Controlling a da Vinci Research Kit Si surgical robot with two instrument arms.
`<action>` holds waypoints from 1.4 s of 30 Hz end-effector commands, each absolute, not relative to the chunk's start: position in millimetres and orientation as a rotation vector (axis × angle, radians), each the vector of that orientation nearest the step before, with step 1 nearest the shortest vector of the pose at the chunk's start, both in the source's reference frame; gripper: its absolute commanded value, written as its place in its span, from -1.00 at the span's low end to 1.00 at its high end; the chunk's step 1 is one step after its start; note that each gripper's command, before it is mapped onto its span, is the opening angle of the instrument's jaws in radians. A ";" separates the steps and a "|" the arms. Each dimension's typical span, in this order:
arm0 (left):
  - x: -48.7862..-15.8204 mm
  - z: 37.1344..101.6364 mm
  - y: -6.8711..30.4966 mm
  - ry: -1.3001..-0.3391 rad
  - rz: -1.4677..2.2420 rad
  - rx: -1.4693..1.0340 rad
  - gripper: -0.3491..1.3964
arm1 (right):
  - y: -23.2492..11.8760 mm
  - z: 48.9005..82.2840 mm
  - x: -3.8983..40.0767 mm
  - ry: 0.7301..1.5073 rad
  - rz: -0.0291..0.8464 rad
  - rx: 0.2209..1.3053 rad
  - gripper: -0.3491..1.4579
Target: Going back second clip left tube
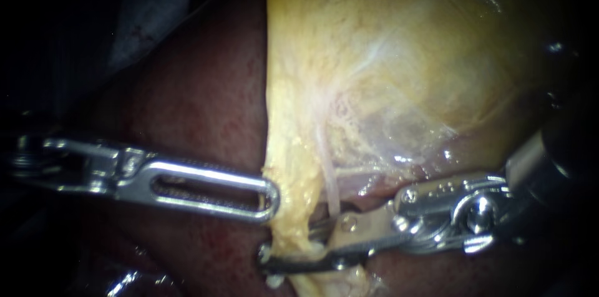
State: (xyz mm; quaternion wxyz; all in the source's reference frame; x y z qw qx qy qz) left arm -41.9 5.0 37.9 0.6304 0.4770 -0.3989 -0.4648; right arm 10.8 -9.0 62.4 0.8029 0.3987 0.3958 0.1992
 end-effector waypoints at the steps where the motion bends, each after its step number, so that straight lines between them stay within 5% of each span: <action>1: -42.0 37.9 5.0 -0.914 -1.065 1.092 -1.00 | -9.0 62.4 10.8 0.848 0.426 0.855 -0.95; 15: -42.0 37.9 5.0 -0.914 -1.065 1.091 -1.00 | -9.0 62.3 10.8 0.846 0.430 0.858 -0.90; 18: -42.0 37.9 5.0 -0.914 -1.065 1.091 -1.00 | -9.1 62.3 10.8 0.847 0.431 0.855 -0.48; 24: -42.0 37.9 5.0 -0.914 -1.065 1.091 -1.00 | -8.9 62.4 10.8 0.852 0.450 0.836 -0.11; 42: -41.9 38.4 5.2 -0.914 -1.063 1.091 -1.00 | -7.0 60.1 8.5 0.879 0.448 0.804 -0.03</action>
